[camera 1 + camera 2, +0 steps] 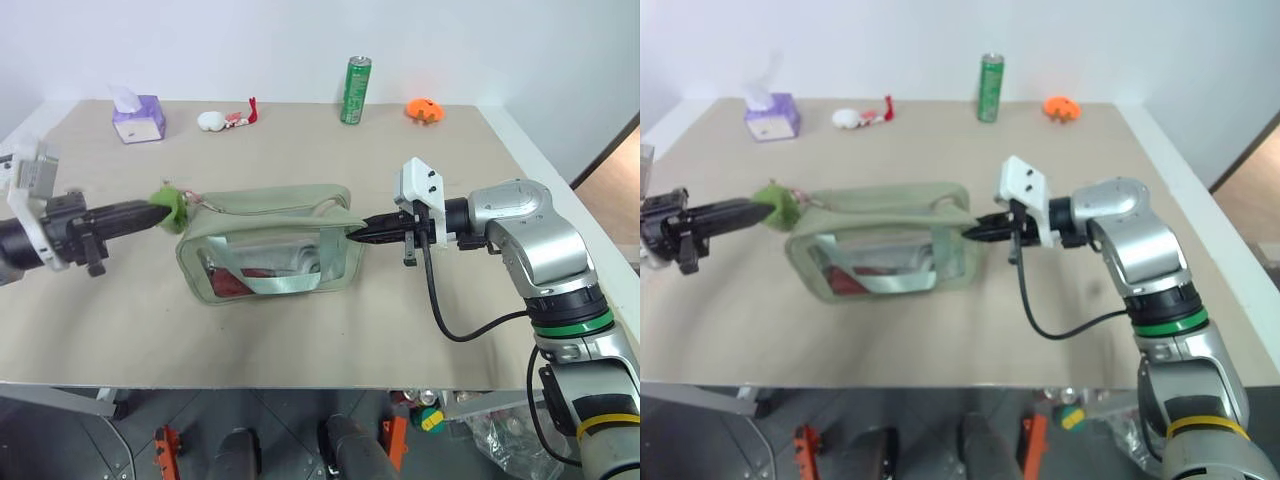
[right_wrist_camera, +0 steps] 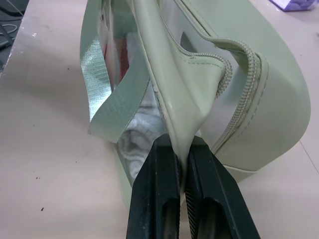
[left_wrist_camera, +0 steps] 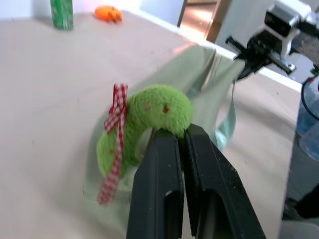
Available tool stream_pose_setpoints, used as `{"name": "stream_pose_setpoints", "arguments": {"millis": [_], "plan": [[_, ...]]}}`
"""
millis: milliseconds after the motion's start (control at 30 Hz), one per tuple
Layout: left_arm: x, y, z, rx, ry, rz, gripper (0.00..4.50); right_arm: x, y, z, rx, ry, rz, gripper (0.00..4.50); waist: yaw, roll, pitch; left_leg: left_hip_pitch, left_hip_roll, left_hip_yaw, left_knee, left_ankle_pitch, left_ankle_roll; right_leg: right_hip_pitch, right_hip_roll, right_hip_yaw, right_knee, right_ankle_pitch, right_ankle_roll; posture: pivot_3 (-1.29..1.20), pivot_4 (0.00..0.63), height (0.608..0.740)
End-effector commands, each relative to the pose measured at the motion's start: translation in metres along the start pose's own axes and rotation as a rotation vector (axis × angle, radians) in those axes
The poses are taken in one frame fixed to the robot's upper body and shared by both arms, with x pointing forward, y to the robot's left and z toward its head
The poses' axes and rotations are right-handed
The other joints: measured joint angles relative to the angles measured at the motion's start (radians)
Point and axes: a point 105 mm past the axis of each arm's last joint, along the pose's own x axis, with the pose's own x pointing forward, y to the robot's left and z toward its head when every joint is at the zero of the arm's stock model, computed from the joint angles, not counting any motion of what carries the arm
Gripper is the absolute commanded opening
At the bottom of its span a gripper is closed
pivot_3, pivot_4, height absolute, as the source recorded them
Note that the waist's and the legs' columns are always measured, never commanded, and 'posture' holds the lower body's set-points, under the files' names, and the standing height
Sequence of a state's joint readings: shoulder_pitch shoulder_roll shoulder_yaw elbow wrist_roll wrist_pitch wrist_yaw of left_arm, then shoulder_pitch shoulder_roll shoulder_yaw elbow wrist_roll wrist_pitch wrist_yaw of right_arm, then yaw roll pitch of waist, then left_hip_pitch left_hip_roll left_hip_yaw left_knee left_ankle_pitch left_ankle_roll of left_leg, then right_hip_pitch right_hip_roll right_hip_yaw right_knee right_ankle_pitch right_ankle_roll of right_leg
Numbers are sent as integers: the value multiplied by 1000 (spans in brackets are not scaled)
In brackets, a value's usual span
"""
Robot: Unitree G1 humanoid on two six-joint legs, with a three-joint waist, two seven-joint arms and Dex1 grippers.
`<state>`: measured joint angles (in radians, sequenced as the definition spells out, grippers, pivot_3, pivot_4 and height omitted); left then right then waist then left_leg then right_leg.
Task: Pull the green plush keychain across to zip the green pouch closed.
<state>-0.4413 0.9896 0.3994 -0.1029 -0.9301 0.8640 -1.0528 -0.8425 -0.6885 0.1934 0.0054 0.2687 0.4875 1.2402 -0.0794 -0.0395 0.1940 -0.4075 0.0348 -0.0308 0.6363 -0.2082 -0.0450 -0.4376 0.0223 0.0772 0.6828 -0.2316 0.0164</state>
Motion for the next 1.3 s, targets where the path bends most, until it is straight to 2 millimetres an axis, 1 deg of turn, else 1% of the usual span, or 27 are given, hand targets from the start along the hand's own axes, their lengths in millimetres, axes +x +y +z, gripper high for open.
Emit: {"name": "stream_pose_setpoints", "arguments": {"millis": [33, 100, 200, 333, 633, 700, 833, 867, 933, 1033, 1100, 1200, 1300], "plan": [[17, -12, 11, 87, -8, -74, 25, -1, -1, 13, -52, -25, -4, 0, 0, 0, 0, 0, 0, 0, 0, 0, 0, 0, 0, 0, 0, 0, 0, 0, 150, 740], [27, -20, 13, 104, -2, -121, 25, -1, -1, 14, -55, -26, -7, 0, 1, 0, 0, 0, 0, 0, 0, 0, 0, 0, 0, 1, 0, 0, 0, 0, 150, 740], [31, -27, 7, 118, 26, -157, 25, -2, -1, 14, -54, -26, -15, 0, 0, 0, 0, 0, 0, 1, 0, 0, 0, 0, 0, 2, 0, 0, 1, 0, 150, 740], [34, -27, 7, 122, 29, -162, 25, -4, 1, 12, -51, -25, -17, 0, 0, 0, 0, 0, 0, 0, 0, 0, 0, 0, 2, 2, 0, 0, 1, 0, 150, 740], [40, -21, 7, 126, 28, -159, 25, -4, -1, 12, -49, -27, -26, 0, 0, 0, 0, 0, 0, 0, 1, 0, 0, 0, 2, 3, 0, 0, 1, 0, 150, 740], [43, -21, 13, 127, 2, -161, 25, -3, -1, 12, -49, -29, -27, 0, 1, 0, 0, 0, 0, 0, 1, 0, 0, 0, 2, 3, 0, 0, 1, 0, 150, 740], [47, -16, 36, 121, -85, -159, 25, -2, -1, 12, -48, -31, -27, 0, 1, 0, 0, -1, 0, 0, 1, 0, 0, 0, 2, 3, 0, 1, 2, 0, 150, 740], [48, -13, 40, 119, -95, -152, 25, -1, -1, 12, -48, -31, -27, 0, 1, 0, 0, 0, 0, 0, 1, 0, 0, 0, 2, 3, 0, 1, 2, 0, 150, 740], [50, -11, 41, 120, -90, -151, 25, -1, -1, 12, -48, -32, -29, 0, 0, 0, 0, 0, 0, 0, 1, 0, 0, 0, 2, 3, 0, 1, 2, 0, 150, 740], [52, -11, 35, 125, -51, -164, 25, -1, -1, 12, -47, -33, -31, 0, 0, 0, 0, -1, 0, 0, 1, 0, 0, 0, 3, 4, 0, 1, 2, 0, 150, 740], [53, -11, 26, 135, -2, -172, 25, -1, -1, 12, -46, -33, -33, 0, 0, 0, 0, -1, 0, 0, 1, 0, 0, 0, 3, 4, 0, 1, 2, 0, 150, 740], [54, -12, 7, 164, 95, -191, 25, -2, -1, 11, -46, -33, -35, 0, 0, 0, 0, 0, 0, 0, 1, 0, 0, 0, 3, 4, 0, 1, 2, 0, 150, 740], [55, -12, -5, 180, 147, -201, 25, -2, -1, 11, -48, -32, -37, 0, 1, 0, 0, 0, 0, 0, 1, 0, 0, 0, 3, 4, 0, 1, 2, 0, 150, 740]]}}
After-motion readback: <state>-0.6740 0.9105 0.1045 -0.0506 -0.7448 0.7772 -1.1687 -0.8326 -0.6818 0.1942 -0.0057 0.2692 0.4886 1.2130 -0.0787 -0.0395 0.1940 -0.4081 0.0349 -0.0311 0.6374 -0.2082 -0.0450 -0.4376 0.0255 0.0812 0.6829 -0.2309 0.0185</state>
